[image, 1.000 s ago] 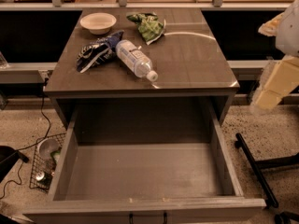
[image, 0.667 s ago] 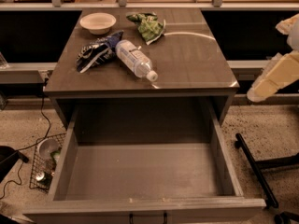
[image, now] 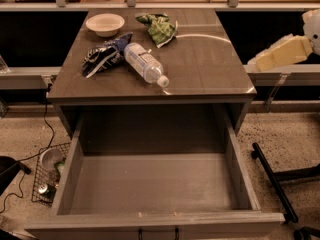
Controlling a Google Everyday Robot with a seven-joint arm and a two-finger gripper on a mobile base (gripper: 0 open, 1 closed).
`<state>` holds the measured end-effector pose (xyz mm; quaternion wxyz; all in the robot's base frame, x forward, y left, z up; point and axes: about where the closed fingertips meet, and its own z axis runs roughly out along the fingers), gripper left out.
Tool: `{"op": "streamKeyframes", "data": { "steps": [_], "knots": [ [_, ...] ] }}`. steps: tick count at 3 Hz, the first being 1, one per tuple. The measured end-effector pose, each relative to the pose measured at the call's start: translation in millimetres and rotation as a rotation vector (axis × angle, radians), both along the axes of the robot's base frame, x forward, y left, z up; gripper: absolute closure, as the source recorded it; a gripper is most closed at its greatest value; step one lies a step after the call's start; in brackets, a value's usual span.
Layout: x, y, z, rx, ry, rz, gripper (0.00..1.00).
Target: Place green jalapeno chip bag into top drawer
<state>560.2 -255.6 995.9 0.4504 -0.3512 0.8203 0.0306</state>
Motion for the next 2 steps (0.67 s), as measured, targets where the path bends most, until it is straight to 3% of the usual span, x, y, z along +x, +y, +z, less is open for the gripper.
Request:
{"op": "streamKeyframes", "data": {
  "steps": [1, 2],
  "knots": [
    [32, 4, 20, 0.083, -0.120, -0.071, 0.00],
    [51, 25, 30, 0.219, -0.219, -0.157, 0.00]
  ]
}}
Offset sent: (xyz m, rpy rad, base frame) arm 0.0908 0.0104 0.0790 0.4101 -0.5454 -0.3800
